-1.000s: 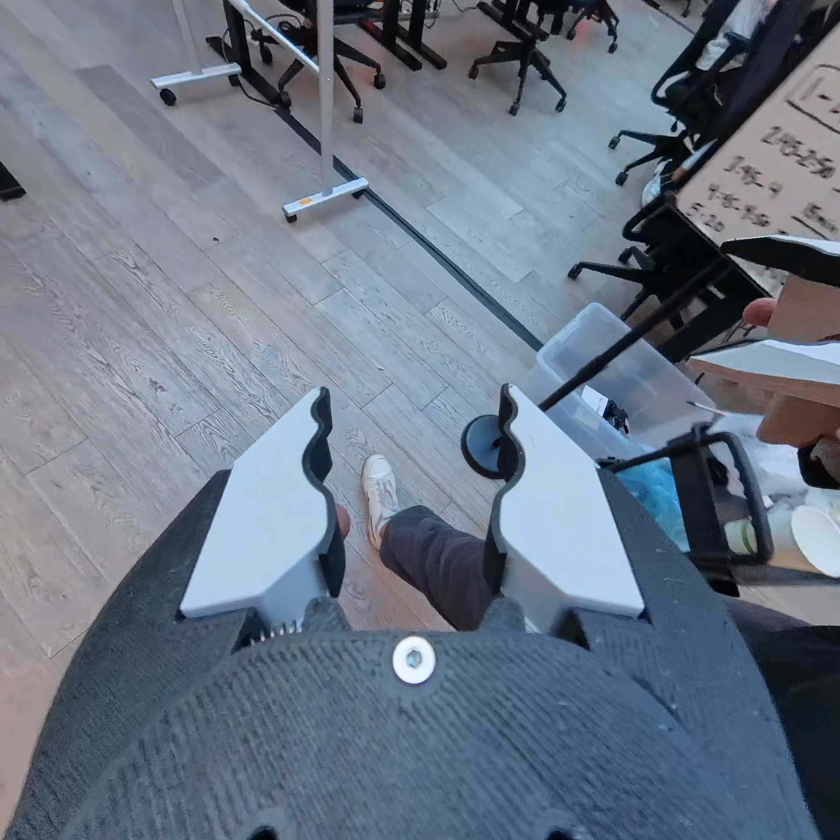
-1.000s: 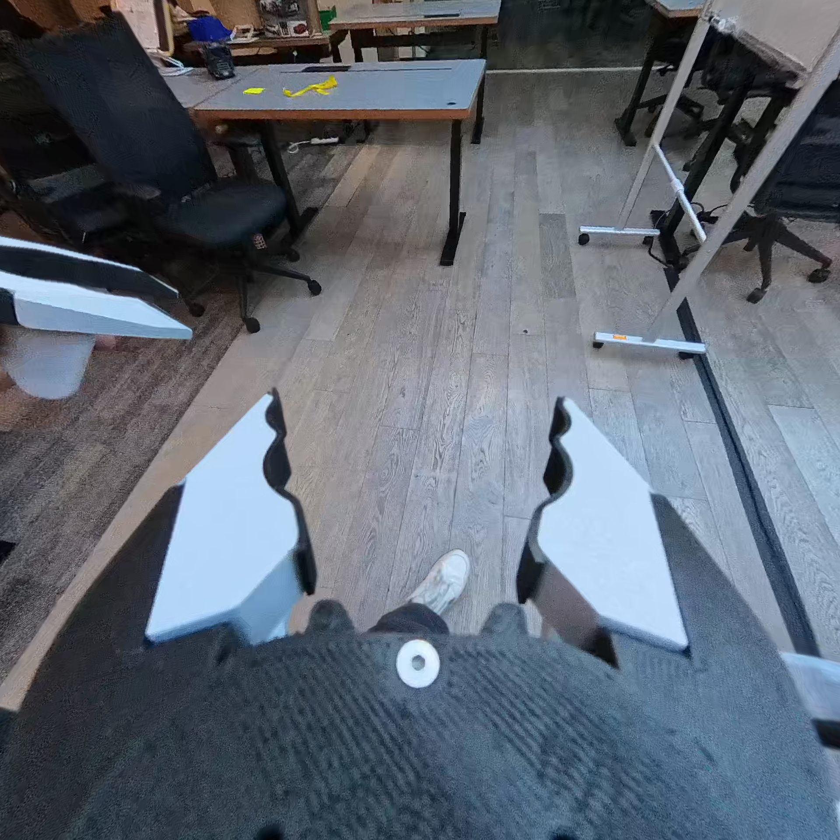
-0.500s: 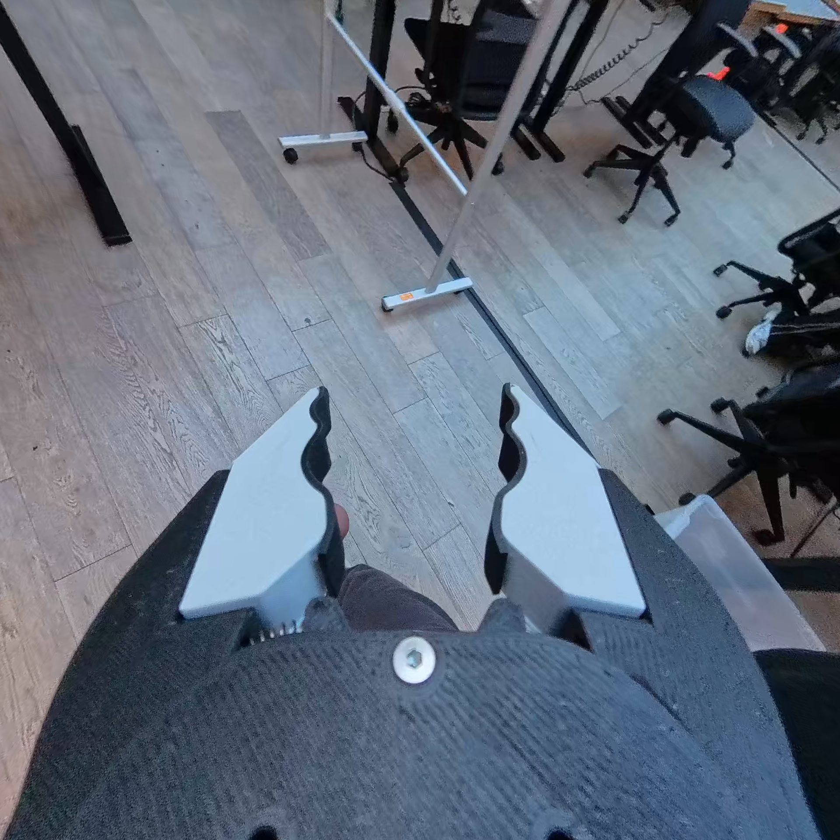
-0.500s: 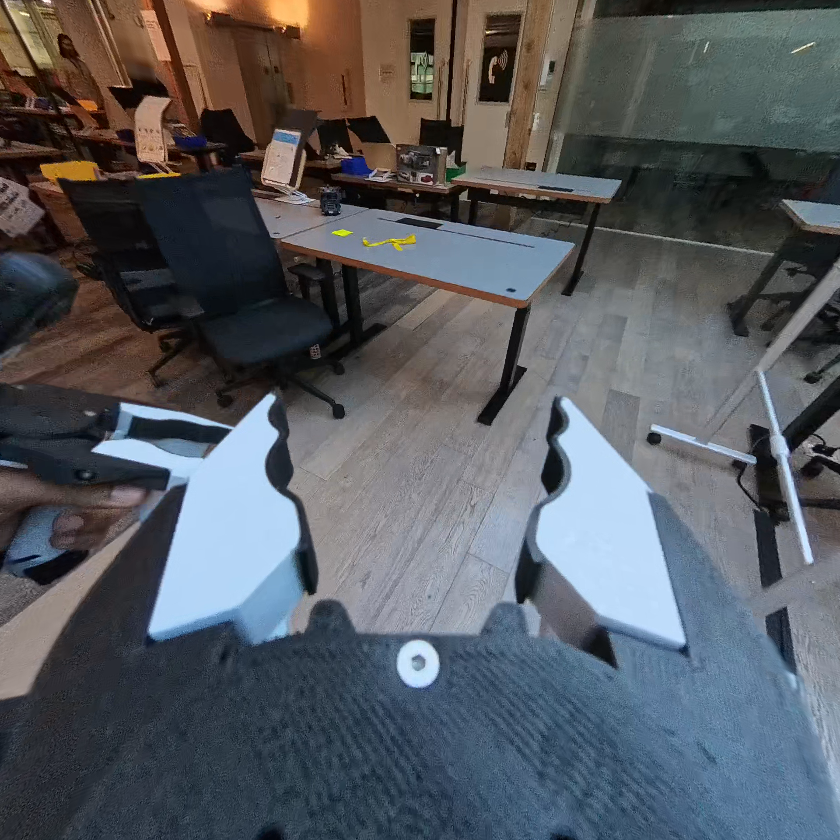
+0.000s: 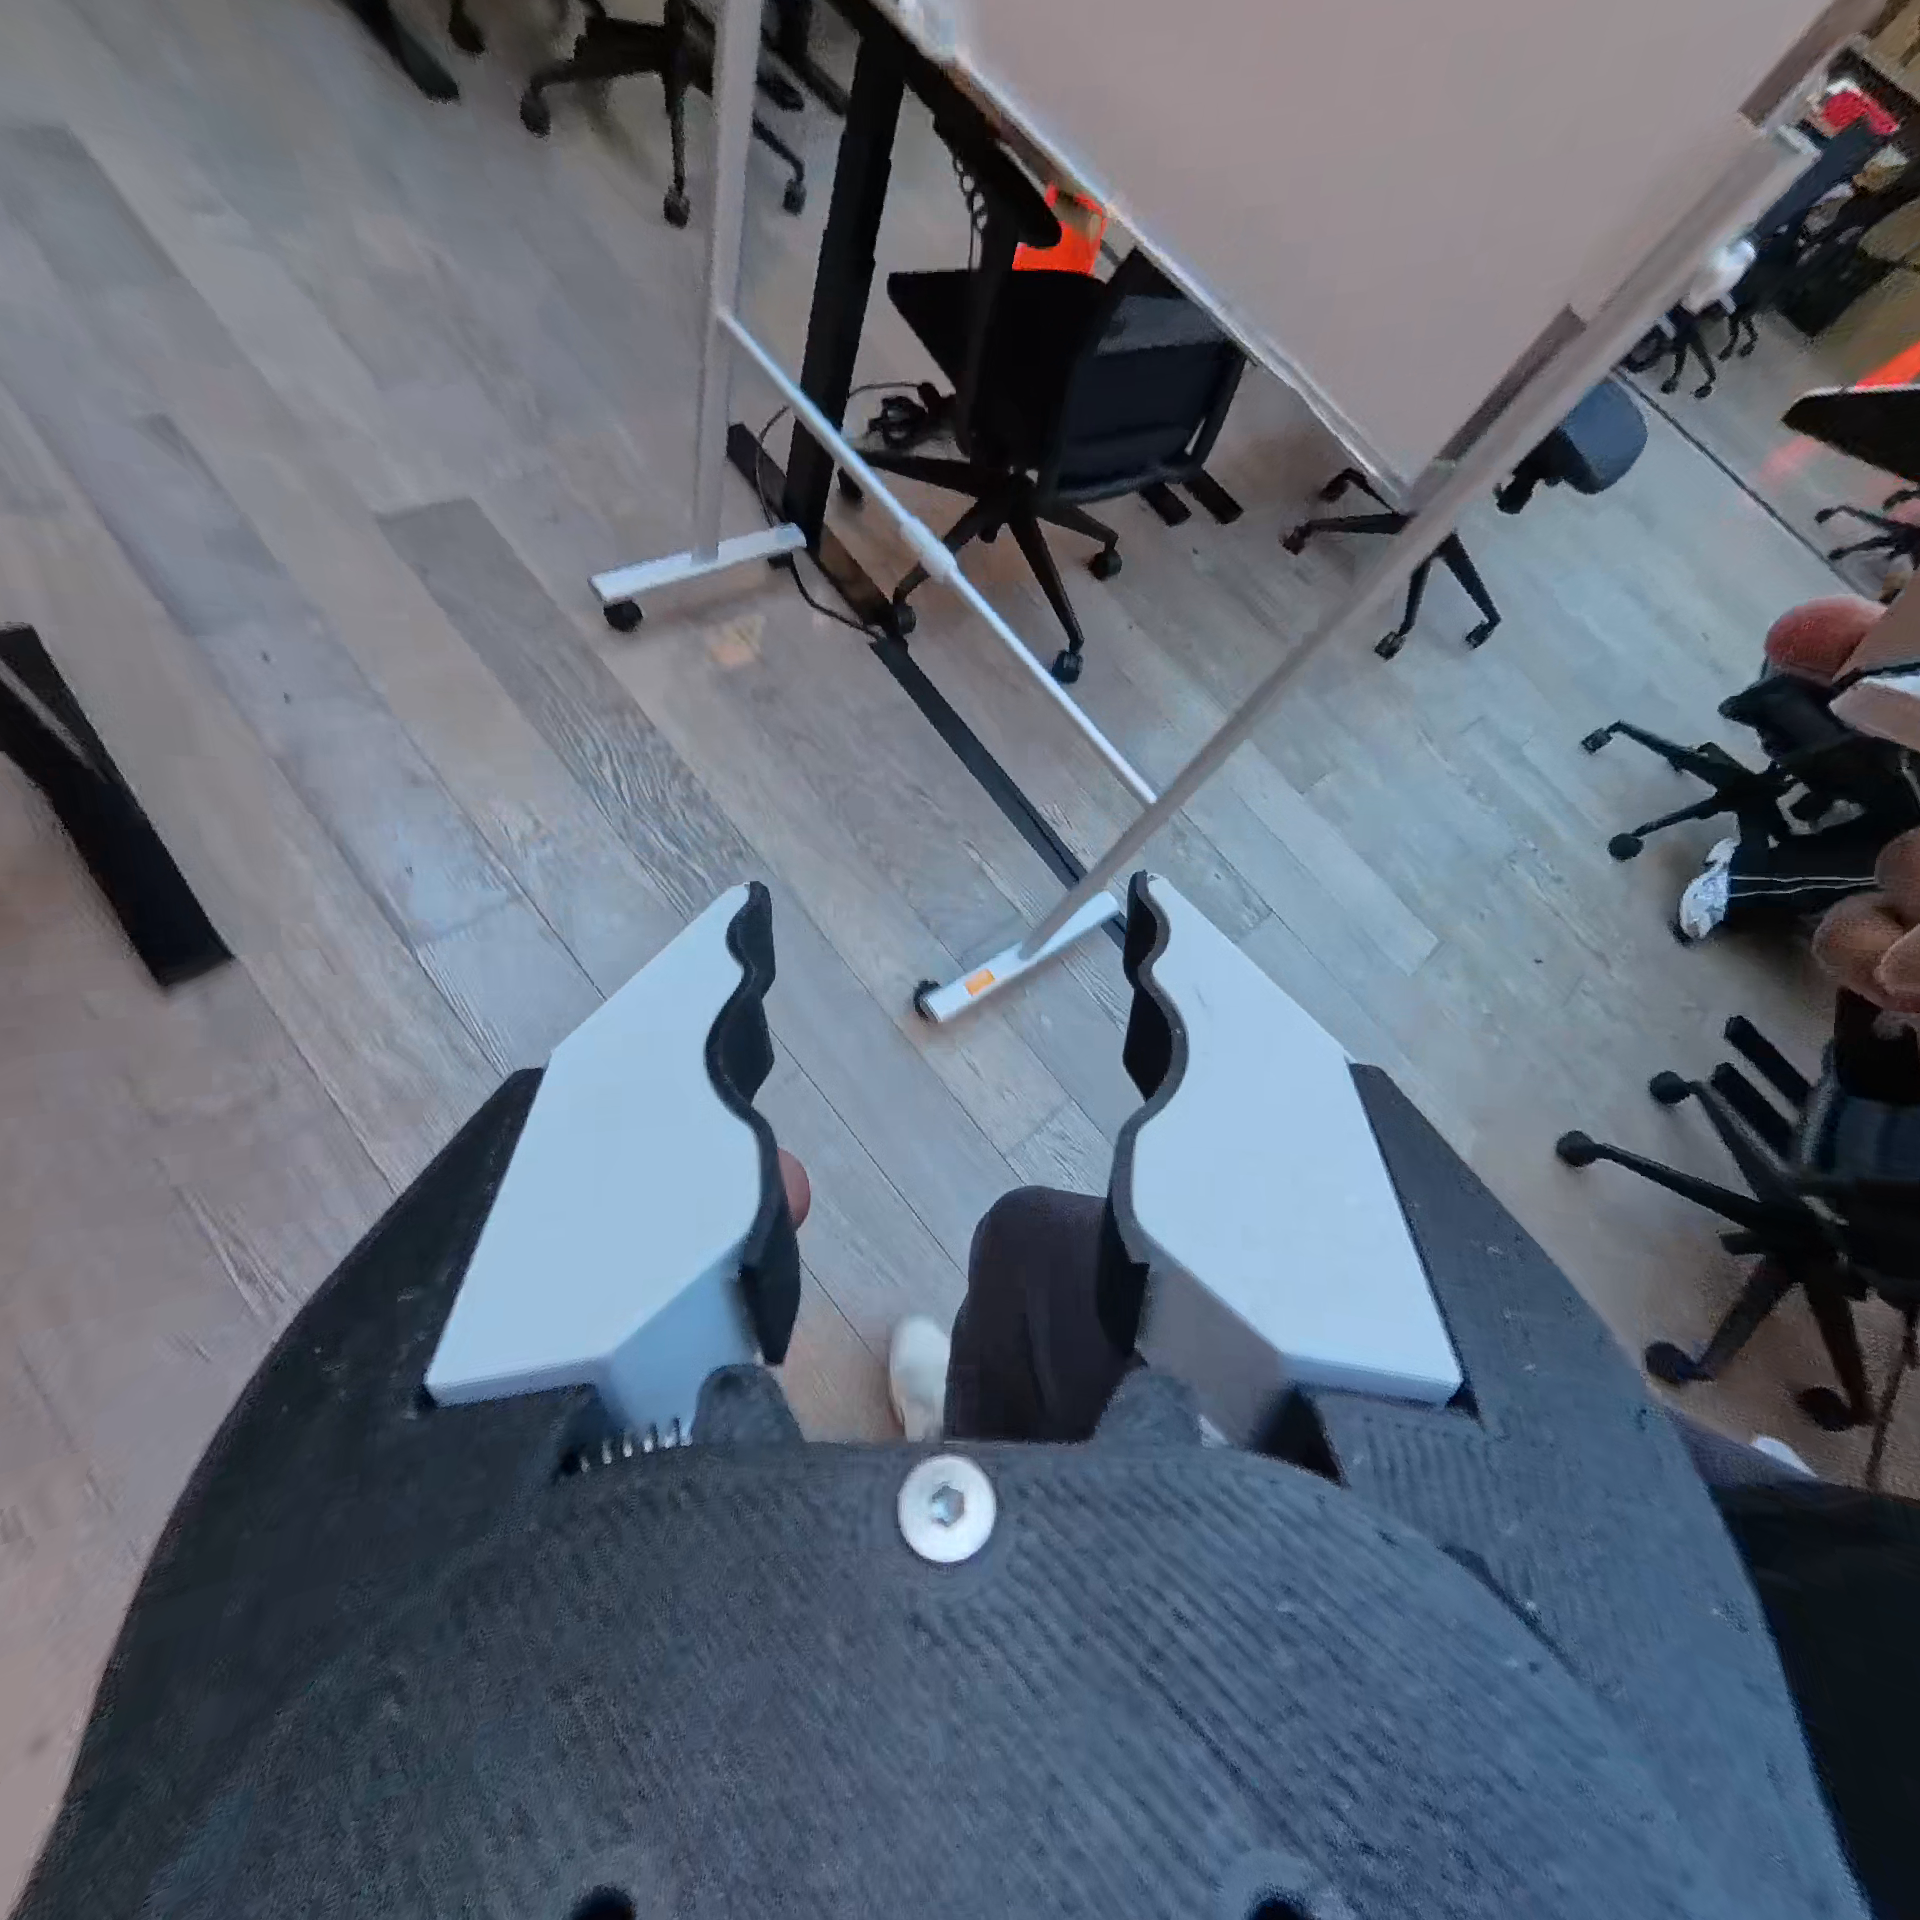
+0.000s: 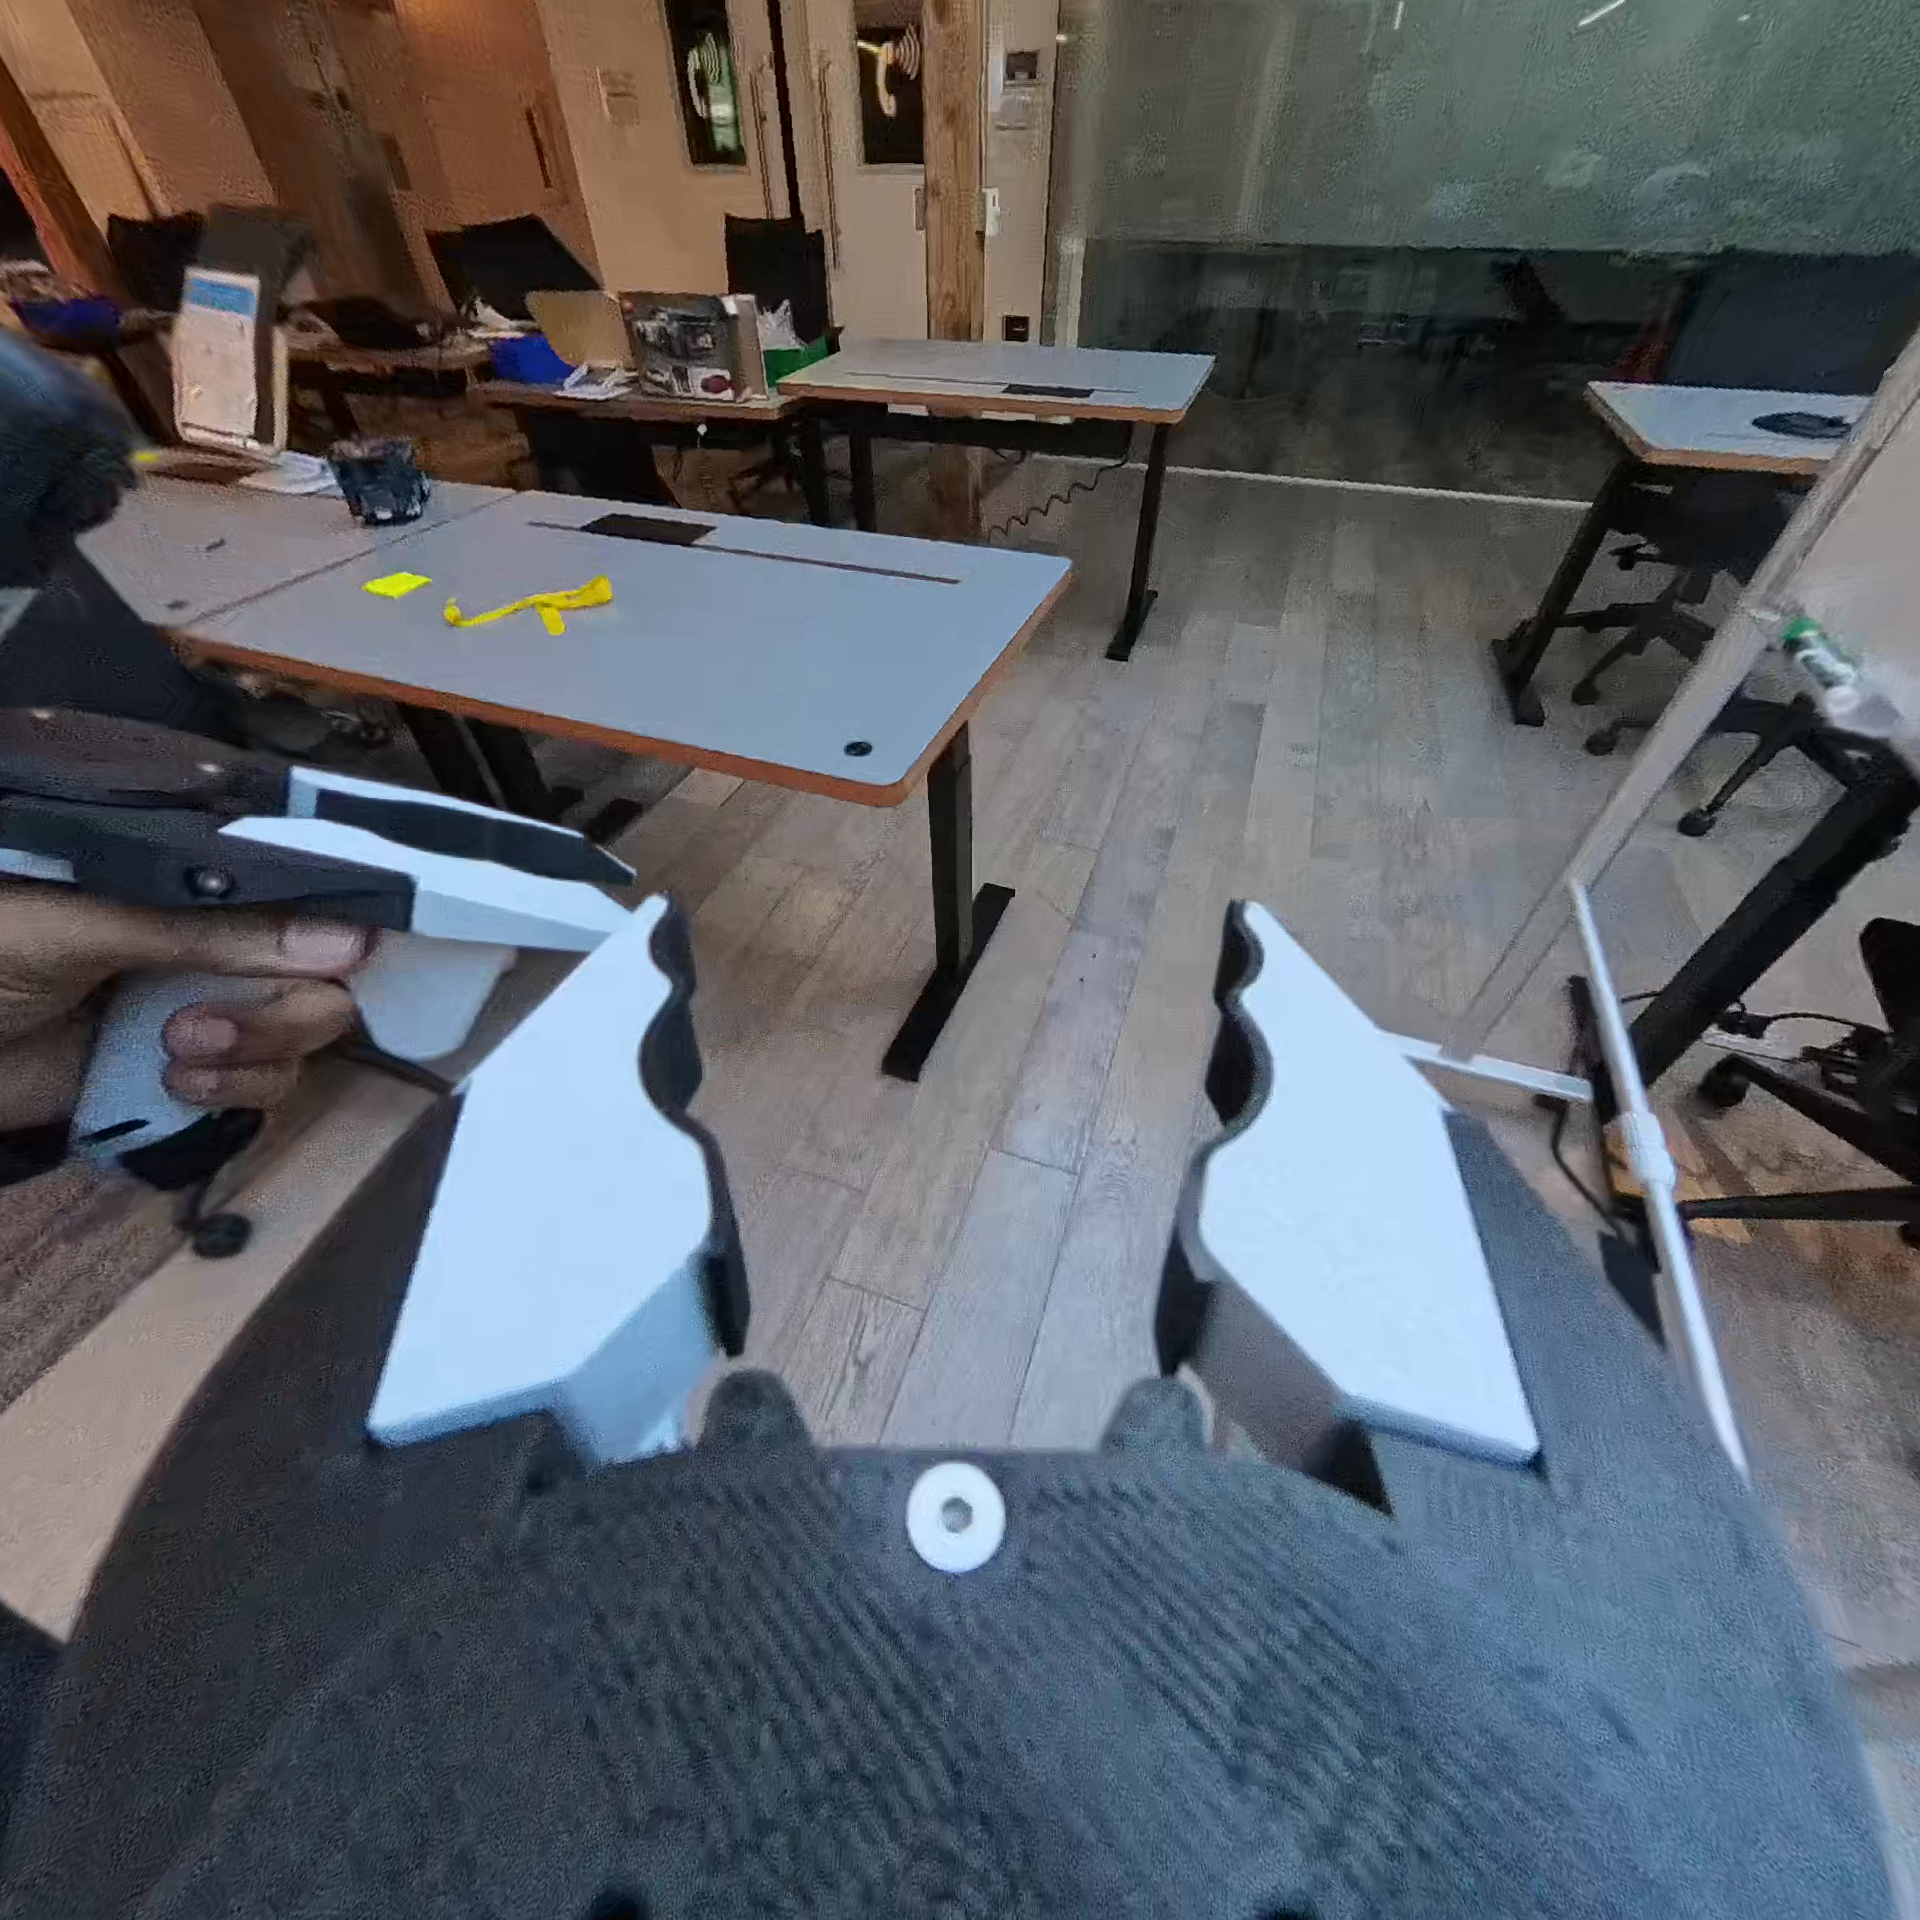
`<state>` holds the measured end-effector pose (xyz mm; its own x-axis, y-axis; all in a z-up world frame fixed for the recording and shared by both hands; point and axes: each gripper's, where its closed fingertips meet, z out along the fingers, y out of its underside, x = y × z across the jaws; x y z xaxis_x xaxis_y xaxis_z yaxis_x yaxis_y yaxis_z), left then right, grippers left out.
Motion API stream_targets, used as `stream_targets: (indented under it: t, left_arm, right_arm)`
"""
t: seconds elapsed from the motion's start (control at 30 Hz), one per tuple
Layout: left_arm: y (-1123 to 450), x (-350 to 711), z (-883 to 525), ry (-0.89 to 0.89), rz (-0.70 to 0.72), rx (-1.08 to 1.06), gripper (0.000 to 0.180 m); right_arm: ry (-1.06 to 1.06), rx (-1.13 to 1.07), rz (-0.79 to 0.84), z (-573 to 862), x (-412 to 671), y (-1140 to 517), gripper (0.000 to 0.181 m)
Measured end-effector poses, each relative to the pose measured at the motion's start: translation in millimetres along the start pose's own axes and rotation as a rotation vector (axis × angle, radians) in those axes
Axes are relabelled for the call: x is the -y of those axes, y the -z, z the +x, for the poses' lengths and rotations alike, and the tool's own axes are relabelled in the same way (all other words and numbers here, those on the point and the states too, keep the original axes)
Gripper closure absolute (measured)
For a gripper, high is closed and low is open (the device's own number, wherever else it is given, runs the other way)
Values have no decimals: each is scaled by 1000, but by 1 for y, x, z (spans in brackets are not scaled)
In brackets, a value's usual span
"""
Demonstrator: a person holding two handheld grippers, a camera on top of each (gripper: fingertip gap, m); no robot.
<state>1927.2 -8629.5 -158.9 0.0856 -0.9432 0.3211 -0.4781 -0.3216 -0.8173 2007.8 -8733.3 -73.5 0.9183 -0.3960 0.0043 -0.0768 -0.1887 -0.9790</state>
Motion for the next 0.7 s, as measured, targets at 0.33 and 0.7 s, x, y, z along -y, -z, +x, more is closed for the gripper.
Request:
stream_targets:
  t: [0.33,0.7]
  left_arm:
    - [-292,164,-172,38,-100,47,113]
    - [-501,402,-404,79,13,208,112]
  right_arm:
    - [-107,49,-148,232,-35,-325,77]
    - [3,399,7,353,141,-706,80]
